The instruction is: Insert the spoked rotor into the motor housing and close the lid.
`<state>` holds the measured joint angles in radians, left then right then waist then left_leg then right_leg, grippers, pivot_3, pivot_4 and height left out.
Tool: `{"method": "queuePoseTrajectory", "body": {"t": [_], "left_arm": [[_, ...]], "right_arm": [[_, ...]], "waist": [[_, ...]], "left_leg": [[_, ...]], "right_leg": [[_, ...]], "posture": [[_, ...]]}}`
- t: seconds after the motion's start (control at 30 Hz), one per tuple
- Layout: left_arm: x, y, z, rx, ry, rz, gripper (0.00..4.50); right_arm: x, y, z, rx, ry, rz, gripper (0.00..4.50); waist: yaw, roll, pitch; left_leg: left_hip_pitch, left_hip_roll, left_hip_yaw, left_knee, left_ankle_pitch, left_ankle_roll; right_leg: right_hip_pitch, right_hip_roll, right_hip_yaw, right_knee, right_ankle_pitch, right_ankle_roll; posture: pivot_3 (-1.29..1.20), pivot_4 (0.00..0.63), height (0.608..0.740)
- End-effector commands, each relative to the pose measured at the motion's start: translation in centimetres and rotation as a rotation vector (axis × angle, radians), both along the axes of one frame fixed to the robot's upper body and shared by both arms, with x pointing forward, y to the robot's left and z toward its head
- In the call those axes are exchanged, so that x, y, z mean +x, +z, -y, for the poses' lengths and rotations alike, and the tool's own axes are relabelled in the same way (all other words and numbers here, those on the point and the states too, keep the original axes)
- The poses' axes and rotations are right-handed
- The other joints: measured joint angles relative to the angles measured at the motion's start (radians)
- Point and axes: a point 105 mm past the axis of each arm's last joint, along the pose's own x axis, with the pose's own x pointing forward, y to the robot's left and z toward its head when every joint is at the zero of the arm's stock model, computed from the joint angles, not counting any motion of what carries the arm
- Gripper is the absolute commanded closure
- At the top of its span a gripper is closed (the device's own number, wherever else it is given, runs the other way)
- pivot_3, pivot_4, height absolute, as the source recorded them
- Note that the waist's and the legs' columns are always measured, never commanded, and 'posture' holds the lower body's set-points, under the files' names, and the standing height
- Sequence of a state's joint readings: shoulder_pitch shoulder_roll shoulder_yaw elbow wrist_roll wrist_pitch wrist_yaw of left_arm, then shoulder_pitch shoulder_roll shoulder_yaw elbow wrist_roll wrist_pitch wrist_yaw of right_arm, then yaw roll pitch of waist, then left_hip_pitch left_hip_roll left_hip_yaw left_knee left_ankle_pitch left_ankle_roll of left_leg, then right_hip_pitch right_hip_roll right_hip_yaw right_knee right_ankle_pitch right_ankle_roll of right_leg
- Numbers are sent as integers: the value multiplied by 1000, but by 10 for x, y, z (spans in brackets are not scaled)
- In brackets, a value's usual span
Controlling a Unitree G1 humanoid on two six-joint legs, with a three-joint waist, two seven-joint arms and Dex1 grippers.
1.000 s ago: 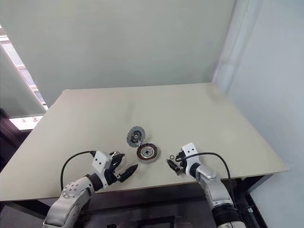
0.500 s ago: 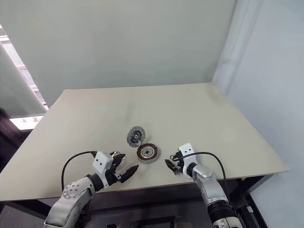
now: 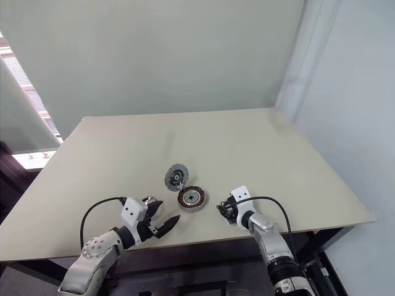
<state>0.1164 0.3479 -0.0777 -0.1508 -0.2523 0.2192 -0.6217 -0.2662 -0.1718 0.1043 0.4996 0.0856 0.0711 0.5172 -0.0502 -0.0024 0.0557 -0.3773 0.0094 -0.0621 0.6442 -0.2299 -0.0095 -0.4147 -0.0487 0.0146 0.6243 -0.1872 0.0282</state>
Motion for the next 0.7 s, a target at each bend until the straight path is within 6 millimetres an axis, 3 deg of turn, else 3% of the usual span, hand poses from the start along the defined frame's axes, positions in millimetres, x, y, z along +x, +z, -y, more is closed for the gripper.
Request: {"method": "queuePoseTrajectory", "body": {"t": [0.03, 0.13, 0.33, 0.7], "left_arm": [[3, 9, 1, -4, -9, 48, 0], [3, 9, 1, -4, -6, 49, 0], [5, 10, 1, -6, -1, 54, 0], [11, 12, -9, 2, 33, 71, 0]], "right_arm": [[4, 6, -6, 3, 15, 27, 2692], [5, 7, -6, 3, 17, 28, 3773], [9, 16, -8, 20, 20, 73, 3793], [24, 67, -35, 81, 77, 189, 3793]], "waist": [[0, 0, 0], [0, 0, 0], [0, 0, 0], [0, 1, 0]], "left_leg": [[0, 0, 0, 0, 0, 0], [0, 0, 0, -1, 0, 0], [0, 0, 0, 0, 0, 0], [0, 0, 0, 0, 0, 0]], "right_leg": [[0, 0, 0, 0, 0, 0], [0, 0, 0, 0, 0, 0], [0, 0, 0, 0, 0, 0], [0, 0, 0, 1, 0, 0]], "posture": [[0, 0, 740], [0, 0, 740], [0, 0, 740], [0, 0, 740]]}}
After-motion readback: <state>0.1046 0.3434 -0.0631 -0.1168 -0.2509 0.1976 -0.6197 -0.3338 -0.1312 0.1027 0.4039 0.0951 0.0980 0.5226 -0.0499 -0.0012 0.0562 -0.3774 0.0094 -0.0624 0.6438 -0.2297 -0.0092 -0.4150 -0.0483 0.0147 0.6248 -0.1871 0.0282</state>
